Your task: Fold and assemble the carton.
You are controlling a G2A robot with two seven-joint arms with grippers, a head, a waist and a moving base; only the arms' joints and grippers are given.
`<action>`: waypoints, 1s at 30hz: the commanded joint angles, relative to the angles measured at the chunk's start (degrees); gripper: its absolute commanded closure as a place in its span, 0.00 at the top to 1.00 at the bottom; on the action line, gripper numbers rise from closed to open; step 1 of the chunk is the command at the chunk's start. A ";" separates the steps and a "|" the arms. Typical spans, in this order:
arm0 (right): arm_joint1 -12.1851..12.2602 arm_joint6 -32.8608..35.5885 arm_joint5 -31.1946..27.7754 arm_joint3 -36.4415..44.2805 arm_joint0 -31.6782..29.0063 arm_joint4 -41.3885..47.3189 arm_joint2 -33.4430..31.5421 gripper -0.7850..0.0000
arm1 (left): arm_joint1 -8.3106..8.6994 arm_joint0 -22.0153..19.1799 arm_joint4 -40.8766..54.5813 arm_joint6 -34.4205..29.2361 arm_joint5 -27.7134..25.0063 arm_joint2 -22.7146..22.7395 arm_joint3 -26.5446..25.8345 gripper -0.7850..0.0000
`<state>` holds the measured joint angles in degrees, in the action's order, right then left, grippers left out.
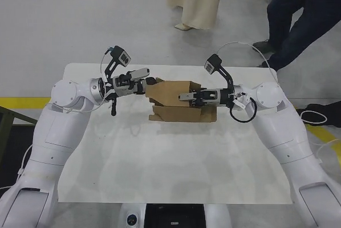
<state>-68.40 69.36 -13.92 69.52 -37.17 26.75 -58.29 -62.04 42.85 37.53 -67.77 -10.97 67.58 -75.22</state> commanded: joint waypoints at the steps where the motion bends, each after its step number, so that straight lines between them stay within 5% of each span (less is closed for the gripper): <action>1: 0.01 -0.86 -0.15 0.02 -0.03 -0.08 -0.29 0.00 | 0.06 0.29 -0.06 -0.02 0.19 0.22 -0.70 1.00; 30: -0.31 -12.70 -2.03 2.84 -1.54 -3.71 -2.00 0.00 | -0.54 2.43 0.44 -1.96 1.60 -2.48 -6.00 1.00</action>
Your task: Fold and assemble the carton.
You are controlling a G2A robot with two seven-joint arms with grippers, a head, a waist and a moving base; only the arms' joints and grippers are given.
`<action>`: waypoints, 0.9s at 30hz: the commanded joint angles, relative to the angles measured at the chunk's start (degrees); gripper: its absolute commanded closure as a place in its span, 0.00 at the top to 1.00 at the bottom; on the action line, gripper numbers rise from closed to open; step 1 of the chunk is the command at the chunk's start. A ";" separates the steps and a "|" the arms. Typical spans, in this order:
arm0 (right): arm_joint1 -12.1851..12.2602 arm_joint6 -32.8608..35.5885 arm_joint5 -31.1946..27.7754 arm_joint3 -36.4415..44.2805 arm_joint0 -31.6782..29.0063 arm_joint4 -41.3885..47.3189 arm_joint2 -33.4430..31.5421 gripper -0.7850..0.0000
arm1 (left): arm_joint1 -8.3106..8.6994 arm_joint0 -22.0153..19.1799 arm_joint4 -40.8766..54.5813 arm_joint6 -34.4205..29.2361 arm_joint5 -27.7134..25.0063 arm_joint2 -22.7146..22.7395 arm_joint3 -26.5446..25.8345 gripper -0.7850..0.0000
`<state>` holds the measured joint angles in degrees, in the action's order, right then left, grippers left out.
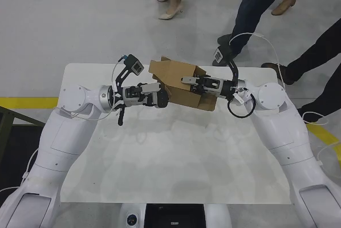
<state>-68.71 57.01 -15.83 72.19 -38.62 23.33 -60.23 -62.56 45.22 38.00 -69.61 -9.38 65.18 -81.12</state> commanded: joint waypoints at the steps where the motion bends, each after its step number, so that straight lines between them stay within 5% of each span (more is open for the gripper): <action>1: -0.01 -0.54 -0.14 0.30 -0.15 -0.44 -0.09 0.00 | -0.04 0.12 0.01 -0.19 0.08 -0.13 -0.14 1.00; 27: -0.83 0.84 0.75 0.88 -0.38 1.10 1.31 0.00 | -0.52 -0.45 0.63 -0.85 -0.33 -0.32 2.50 1.00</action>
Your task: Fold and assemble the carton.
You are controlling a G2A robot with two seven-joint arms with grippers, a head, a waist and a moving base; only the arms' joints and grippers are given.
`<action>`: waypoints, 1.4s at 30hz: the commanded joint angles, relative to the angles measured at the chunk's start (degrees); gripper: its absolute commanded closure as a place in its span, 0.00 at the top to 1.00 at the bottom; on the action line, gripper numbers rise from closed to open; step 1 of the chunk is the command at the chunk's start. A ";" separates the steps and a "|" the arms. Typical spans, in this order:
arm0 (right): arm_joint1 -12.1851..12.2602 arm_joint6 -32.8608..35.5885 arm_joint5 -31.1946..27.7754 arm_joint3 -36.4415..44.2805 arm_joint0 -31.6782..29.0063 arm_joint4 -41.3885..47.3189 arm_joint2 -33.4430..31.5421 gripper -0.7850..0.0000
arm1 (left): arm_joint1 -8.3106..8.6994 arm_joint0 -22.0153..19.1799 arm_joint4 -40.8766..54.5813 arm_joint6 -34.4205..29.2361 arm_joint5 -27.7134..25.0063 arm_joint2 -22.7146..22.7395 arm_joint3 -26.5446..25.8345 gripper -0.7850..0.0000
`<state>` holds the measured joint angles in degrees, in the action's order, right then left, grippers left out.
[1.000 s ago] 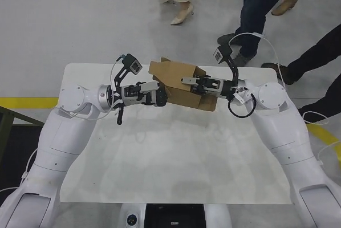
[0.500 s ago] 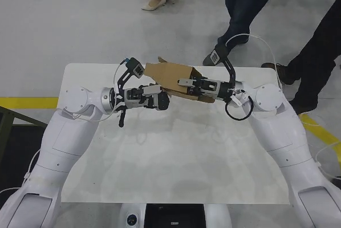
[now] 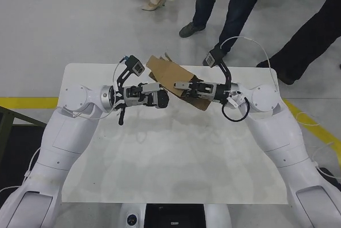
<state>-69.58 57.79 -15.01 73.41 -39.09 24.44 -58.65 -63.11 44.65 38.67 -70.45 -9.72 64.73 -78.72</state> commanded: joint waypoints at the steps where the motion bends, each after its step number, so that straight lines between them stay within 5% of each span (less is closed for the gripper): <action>1: 0.07 0.25 -0.07 -0.57 0.18 0.03 -0.50 0.00 | 0.06 0.18 -0.14 0.07 -0.03 0.33 0.19 1.00; 20: 0.78 20.14 -0.91 -6.59 1.88 9.13 -2.83 0.00 | 2.98 2.63 -12.65 2.01 -1.34 9.75 3.38 1.00; 42: -0.18 27.27 -2.25 -8.06 4.22 14.22 -0.45 0.00 | 2.92 2.41 -19.22 -2.06 0.05 3.06 3.35 1.00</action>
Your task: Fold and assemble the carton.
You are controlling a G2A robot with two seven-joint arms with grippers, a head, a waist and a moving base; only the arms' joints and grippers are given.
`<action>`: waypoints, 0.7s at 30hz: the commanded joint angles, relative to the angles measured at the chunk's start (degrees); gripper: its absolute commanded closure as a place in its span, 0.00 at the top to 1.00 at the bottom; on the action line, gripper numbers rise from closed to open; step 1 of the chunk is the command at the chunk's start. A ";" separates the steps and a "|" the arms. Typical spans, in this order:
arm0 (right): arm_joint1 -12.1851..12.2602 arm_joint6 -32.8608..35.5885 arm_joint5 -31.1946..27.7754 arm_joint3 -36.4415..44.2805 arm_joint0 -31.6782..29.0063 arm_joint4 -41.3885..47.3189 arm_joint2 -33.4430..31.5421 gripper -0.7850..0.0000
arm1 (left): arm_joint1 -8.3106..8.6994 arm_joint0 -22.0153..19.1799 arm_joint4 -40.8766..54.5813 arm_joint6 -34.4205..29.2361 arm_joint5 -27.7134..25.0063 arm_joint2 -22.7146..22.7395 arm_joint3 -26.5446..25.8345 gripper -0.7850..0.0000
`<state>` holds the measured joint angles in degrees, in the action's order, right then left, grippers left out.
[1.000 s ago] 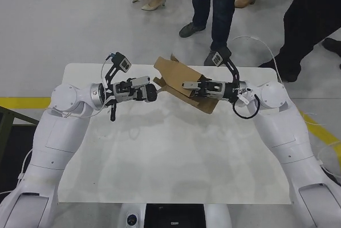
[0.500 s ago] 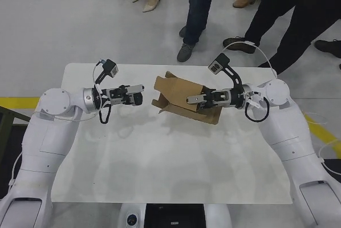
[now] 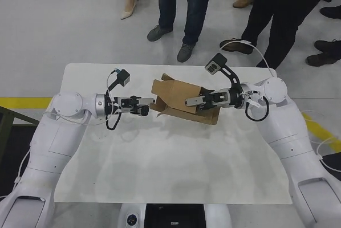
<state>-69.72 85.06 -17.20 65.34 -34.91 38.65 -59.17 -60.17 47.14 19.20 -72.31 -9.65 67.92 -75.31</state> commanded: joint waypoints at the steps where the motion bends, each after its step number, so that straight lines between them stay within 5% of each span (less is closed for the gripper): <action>1: -0.07 0.05 -0.08 0.00 0.07 -0.01 0.20 0.00 | -0.03 -0.21 0.40 -0.39 -0.04 -0.27 -0.11 1.00; 21: -0.87 0.20 -0.70 0.20 0.33 0.65 2.10 0.00 | -0.93 -3.08 2.43 -1.66 -0.94 -4.71 0.67 1.00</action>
<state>-70.57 85.31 -17.88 65.53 -34.58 39.32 -57.13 -61.07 44.17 21.67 -73.91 -10.59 63.40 -74.71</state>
